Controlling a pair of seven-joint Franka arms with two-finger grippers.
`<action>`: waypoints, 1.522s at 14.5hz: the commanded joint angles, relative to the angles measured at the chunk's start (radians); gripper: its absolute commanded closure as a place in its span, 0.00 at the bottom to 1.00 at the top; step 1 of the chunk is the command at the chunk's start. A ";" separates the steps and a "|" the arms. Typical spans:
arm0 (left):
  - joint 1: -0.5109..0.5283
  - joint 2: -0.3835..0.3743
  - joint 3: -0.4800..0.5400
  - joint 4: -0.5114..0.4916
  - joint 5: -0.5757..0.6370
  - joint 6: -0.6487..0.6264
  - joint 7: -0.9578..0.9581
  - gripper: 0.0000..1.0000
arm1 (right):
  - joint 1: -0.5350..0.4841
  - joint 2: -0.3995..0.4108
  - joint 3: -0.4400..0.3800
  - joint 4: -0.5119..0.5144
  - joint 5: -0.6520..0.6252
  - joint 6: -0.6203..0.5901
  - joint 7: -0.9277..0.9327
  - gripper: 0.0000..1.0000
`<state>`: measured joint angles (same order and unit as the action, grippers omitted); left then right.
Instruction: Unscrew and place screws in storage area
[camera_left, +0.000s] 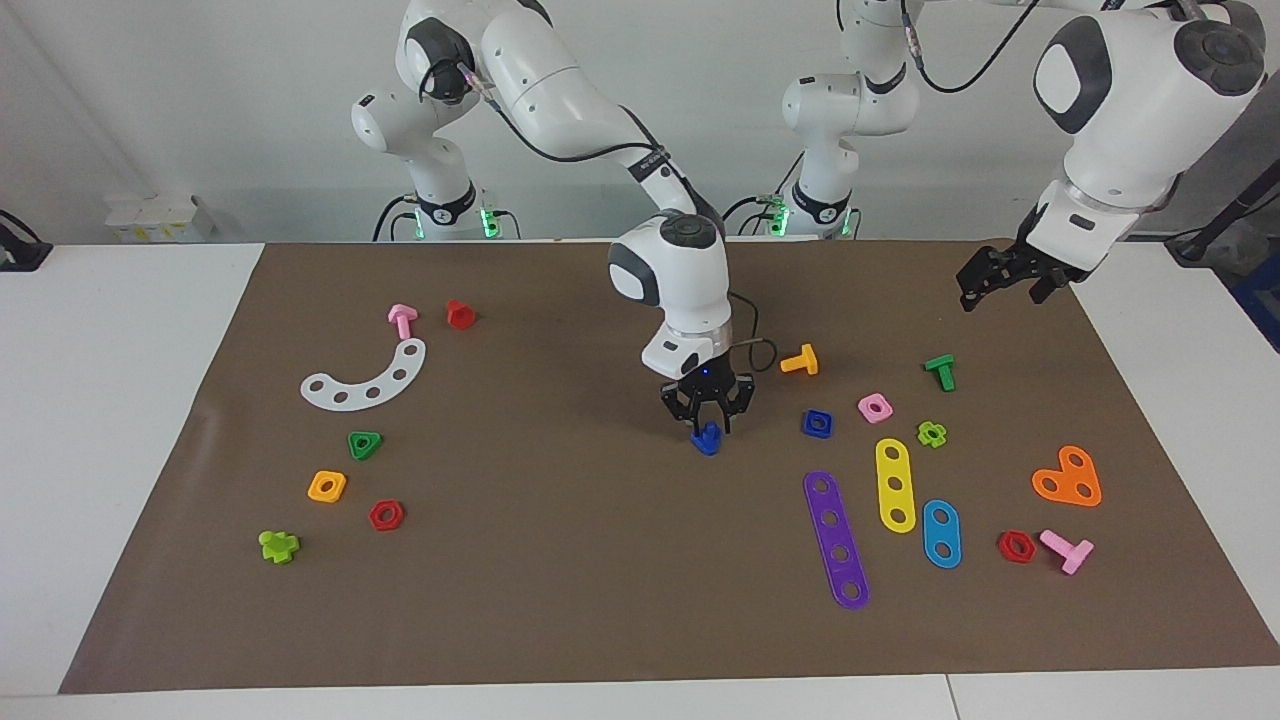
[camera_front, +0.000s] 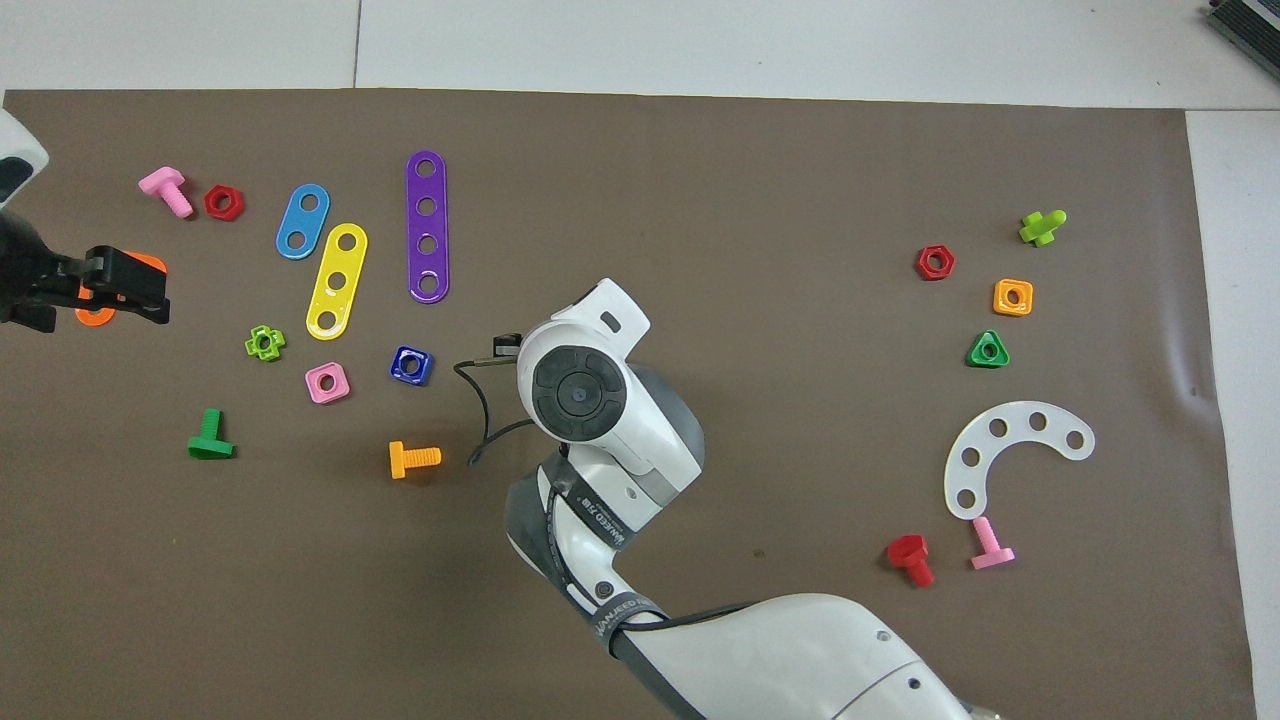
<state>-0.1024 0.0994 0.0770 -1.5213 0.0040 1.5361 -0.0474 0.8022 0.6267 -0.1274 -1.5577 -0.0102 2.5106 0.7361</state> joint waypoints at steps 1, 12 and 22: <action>0.018 -0.014 -0.006 -0.020 -0.035 0.016 0.024 0.00 | -0.008 0.002 0.000 -0.018 -0.040 0.045 -0.007 0.53; 0.018 -0.027 -0.006 -0.054 -0.035 0.067 0.031 0.00 | -0.014 -0.010 -0.008 -0.002 -0.036 0.031 -0.003 1.00; 0.020 -0.024 -0.006 -0.048 -0.032 0.114 0.031 0.00 | -0.328 -0.354 -0.044 -0.300 -0.040 -0.082 -0.296 1.00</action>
<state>-0.0976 0.0996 0.0771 -1.5397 -0.0134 1.6212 -0.0361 0.5257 0.3183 -0.1885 -1.7518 -0.0270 2.3818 0.4675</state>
